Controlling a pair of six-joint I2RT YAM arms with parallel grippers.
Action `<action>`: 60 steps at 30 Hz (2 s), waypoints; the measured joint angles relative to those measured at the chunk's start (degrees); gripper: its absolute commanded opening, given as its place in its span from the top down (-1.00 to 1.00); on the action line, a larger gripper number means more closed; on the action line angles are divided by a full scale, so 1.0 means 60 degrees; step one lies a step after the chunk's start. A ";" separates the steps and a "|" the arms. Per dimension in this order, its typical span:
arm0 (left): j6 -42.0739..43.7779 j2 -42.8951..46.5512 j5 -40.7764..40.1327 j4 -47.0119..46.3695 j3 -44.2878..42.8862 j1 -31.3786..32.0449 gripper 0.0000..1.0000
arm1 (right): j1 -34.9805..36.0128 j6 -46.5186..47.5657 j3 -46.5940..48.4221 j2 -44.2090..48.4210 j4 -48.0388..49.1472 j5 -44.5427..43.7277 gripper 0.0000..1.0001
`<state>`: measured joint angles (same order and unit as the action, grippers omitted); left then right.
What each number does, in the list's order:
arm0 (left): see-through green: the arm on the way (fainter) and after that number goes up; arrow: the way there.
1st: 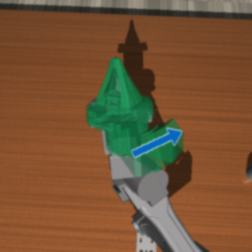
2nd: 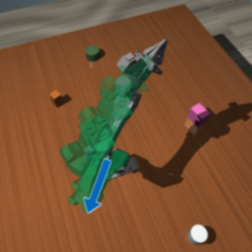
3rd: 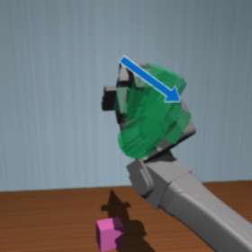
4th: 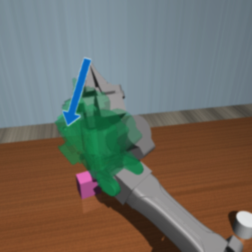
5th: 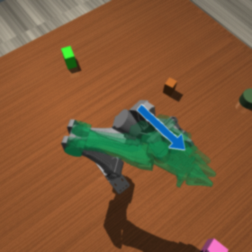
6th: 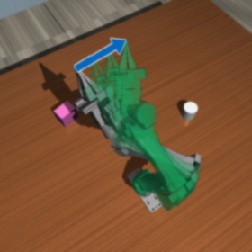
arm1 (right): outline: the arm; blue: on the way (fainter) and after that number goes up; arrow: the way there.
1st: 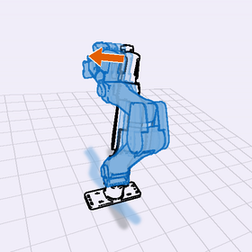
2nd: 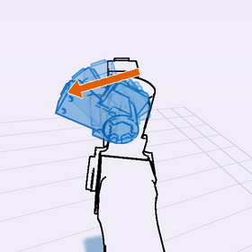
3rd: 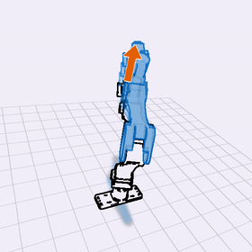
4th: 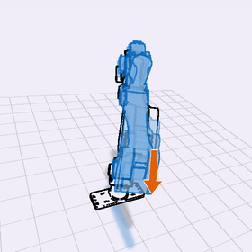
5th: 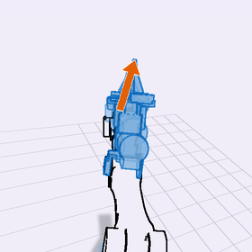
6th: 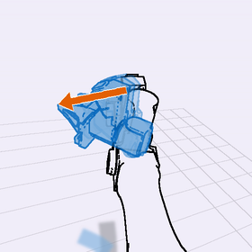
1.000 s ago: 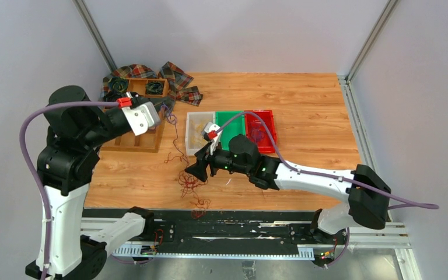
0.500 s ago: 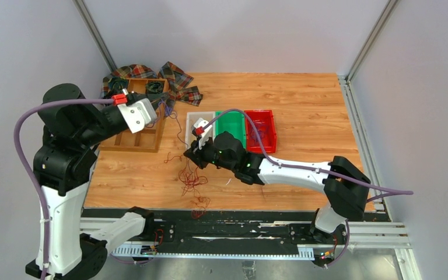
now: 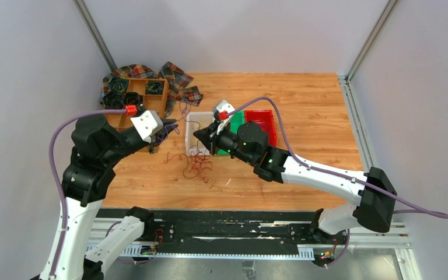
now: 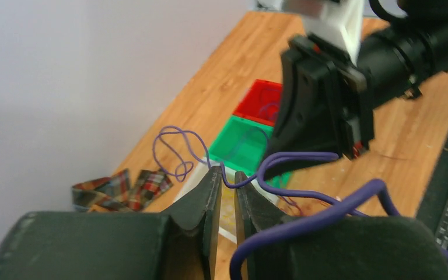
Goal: Untangle the cables
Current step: Untie the cable.
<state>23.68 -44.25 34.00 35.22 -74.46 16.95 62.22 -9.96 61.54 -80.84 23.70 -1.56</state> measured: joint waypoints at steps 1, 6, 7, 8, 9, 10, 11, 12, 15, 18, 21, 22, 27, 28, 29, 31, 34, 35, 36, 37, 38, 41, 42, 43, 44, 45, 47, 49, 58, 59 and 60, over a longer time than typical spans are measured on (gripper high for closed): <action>-0.0062 0.0117 0.0168 0.0047 0.0222 0.0000 0.49 | -0.0011 0.0033 0.0000 0.0135 0.0000 0.0007 0.99; 0.0186 0.0393 0.1100 0.0477 0.0576 0.0000 0.33 | -0.0015 0.0178 0.0000 0.0313 -0.0168 0.0270 0.99; 0.0237 0.0419 0.1184 0.0546 0.0612 0.0000 0.31 | -0.0015 0.0211 0.0000 0.0310 -0.0306 0.0339 0.99; 0.0346 0.0426 0.1220 0.0619 0.0652 0.0000 0.30 | -0.0015 0.0244 0.0000 0.0310 -0.0401 0.0426 0.99; 0.0484 0.0430 0.1239 0.0710 0.0696 0.0000 0.30 | -0.0015 0.0288 0.0000 0.0310 -0.0477 0.0506 0.99; 0.0579 0.0430 0.1239 0.0761 0.0732 0.0000 0.30 | -0.0015 0.0328 0.0000 0.0310 -0.0528 0.0583 0.99; 0.0718 0.0430 0.1235 0.0805 0.0787 0.0000 0.29 | -0.0015 0.0372 0.0000 0.0310 -0.0579 0.0663 0.99; 0.0856 0.0430 0.1239 0.0871 0.0820 0.0000 0.27 | -0.0015 0.0423 0.0000 0.0313 -0.0659 0.0769 0.99; 0.1599 0.0455 0.1268 0.1155 0.0892 0.0000 0.21 | -0.0015 0.0619 0.0029 0.0313 -0.1005 0.1093 0.99; 0.2524 0.0503 0.1264 0.1497 0.0933 0.0000 0.17 | -0.0015 0.0860 0.0313 0.0302 -0.1577 0.1559 0.99; 0.3315 0.0503 0.1264 0.1705 0.0933 0.0000 0.13 | -0.0015 0.1060 0.0656 0.0302 -0.1956 0.2025 0.99; 0.3563 0.0503 0.1260 0.1752 0.0933 0.0000 0.11 | -0.0015 0.1111 0.0769 0.0302 -0.2062 0.2178 0.99; 0.4419 0.0565 0.1253 0.1861 0.1038 0.0000 0.09 | -0.0011 0.1348 0.1315 0.0219 -0.2637 0.2863 0.99; 0.4517 0.0565 0.1249 0.1876 0.1060 0.0000 0.09 | -0.0007 0.1399 0.1443 0.0164 -0.2776 0.3016 0.99; 0.4561 0.0554 0.1235 0.1876 0.1075 0.0000 0.09 | 0.0004 0.1450 0.1570 0.0106 -0.2907 0.3151 0.99; 0.4590 0.0517 0.1224 0.1883 0.1075 0.0000 0.09 | 0.0007 0.1574 0.1803 -0.0029 -0.3166 0.3395 0.99; 0.4594 0.0514 0.1228 0.1894 0.1104 0.0000 0.11 | 0.0029 0.1723 0.2091 -0.0248 -0.3563 0.3701 0.99; 0.4590 0.0514 0.1228 0.1894 0.1107 0.0000 0.12 | 0.0036 0.1789 0.2182 -0.0313 -0.3730 0.3807 0.99; 0.4586 0.0510 0.1228 0.1894 0.1107 0.0000 0.14 | 0.0055 0.1861 0.2240 -0.0357 -0.3843 0.3887 0.99; 0.4583 0.0503 0.1228 0.1898 0.1107 0.0000 0.16 | 0.0073 0.1934 0.2331 -0.0397 -0.4036 0.4000 0.99; 0.4568 0.0503 0.1231 0.1898 0.1107 0.0000 0.19 | 0.0091 0.1942 0.2342 -0.0419 -0.4051 0.4014 0.99; 0.4499 0.0481 0.1242 0.1898 0.1107 0.0000 0.33 | 0.0091 0.2069 0.2495 -0.0492 -0.4302 0.4149 0.99; 0.4473 0.0470 0.1246 0.1898 0.1107 0.0000 0.38 | 0.0091 0.2098 0.2528 -0.0510 -0.4320 0.4193 0.99; 0.4441 0.0455 0.1268 0.1902 0.1107 0.0000 0.44 | 0.0091 0.2109 0.2550 -0.0517 -0.4353 0.4229 0.99; 0.4404 0.0433 0.1290 0.1898 0.1107 0.0000 0.52 | 0.0091 0.2116 0.2572 -0.0521 -0.4386 0.4258 0.99; 0.4335 0.0401 0.1326 0.1902 0.1107 0.0000 0.61 | 0.0091 0.2120 0.2594 -0.0525 -0.4411 0.4273 0.99; 0.4193 0.0324 0.1392 0.1902 0.1107 0.0000 0.83 | 0.0095 0.2120 0.2645 -0.0543 -0.4430 0.4280 0.99; 0.4095 0.0200 0.1443 0.1902 0.1107 0.0000 0.98 | 0.0091 0.2113 0.2681 -0.0583 -0.4426 0.4280 0.99; 0.3144 -0.0670 0.1206 0.1843 0.0554 0.0000 0.99 | 0.0091 0.1694 0.2626 -0.0718 -0.4065 0.3723 0.58; 0.2874 -0.0780 0.1147 0.1789 0.0401 0.0000 0.99 | 0.0095 0.1599 0.2543 -0.0707 -0.3847 0.3544 0.53; 0.2667 -0.0852 0.1129 0.1752 0.0266 0.0000 0.99 | 0.0091 0.1508 0.2455 -0.0696 -0.3679 0.3395 0.48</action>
<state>39.68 -49.36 40.77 45.74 -72.86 16.95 62.76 -0.91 76.27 -85.01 1.63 18.81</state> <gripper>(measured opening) 0.019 0.192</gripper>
